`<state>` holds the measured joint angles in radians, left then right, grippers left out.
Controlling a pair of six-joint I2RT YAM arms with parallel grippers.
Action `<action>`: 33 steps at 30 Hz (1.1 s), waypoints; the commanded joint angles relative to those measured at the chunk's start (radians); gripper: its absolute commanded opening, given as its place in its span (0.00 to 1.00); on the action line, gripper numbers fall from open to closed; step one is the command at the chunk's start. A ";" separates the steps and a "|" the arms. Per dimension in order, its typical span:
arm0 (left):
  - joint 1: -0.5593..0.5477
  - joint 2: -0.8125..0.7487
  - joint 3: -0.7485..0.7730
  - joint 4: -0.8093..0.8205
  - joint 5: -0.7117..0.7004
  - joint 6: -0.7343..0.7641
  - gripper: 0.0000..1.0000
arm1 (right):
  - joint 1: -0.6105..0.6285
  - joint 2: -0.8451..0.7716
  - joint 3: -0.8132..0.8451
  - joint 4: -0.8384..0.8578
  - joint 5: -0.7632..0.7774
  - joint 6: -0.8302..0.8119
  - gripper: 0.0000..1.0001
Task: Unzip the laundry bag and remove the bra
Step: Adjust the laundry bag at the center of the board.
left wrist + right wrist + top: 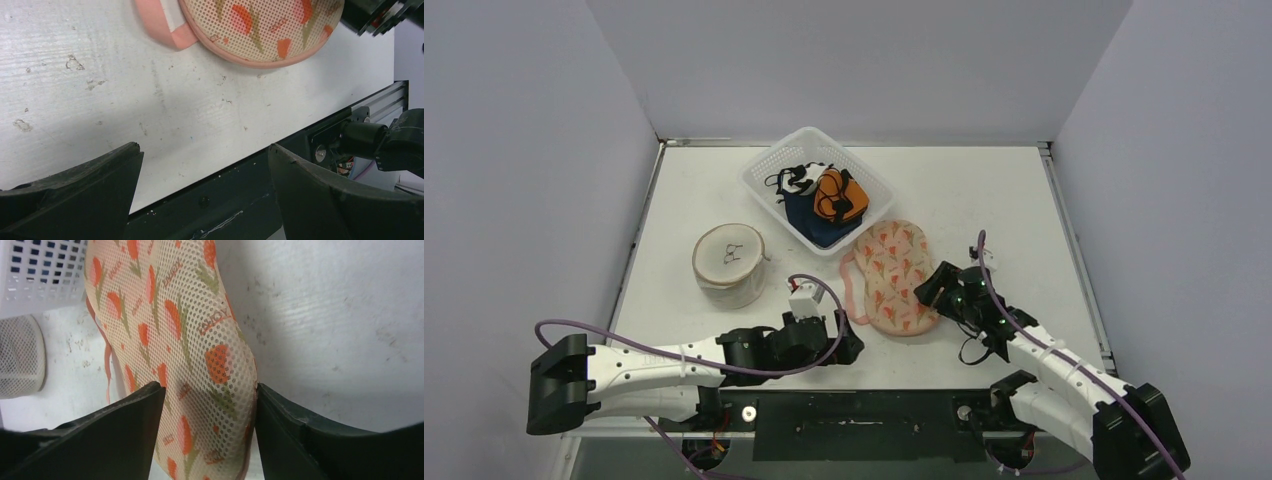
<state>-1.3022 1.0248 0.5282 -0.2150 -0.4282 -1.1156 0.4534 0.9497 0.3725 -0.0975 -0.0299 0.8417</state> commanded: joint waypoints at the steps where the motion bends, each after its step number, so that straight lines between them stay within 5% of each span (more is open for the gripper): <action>1: -0.007 -0.006 0.046 0.015 -0.033 -0.007 0.97 | 0.069 -0.061 -0.076 0.125 -0.062 0.097 0.60; 6: -0.014 -0.039 0.044 -0.019 -0.058 -0.015 0.97 | 0.384 -0.115 -0.155 0.228 0.131 0.336 0.61; 11: -0.021 -0.117 0.041 -0.094 -0.113 -0.036 0.97 | 0.693 0.030 0.022 0.115 0.348 0.341 0.91; 13: -0.024 -0.152 0.039 -0.127 -0.130 -0.047 0.97 | 0.737 0.024 0.083 0.000 0.425 0.309 0.99; 19: -0.031 -0.213 0.015 -0.152 -0.141 -0.076 0.96 | 0.750 -0.131 0.220 -0.321 0.595 0.202 0.91; 24: -0.034 -0.164 -0.010 -0.047 -0.114 -0.097 0.96 | 0.521 -0.185 0.272 -0.331 0.540 0.030 0.91; 33: 0.004 0.121 -0.014 0.341 -0.066 -0.240 0.96 | -0.118 0.024 0.135 0.217 0.055 -0.036 0.94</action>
<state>-1.3251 1.0477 0.4973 -0.0986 -0.5331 -1.2720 0.4816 0.8600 0.5537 -0.1520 0.2474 0.8410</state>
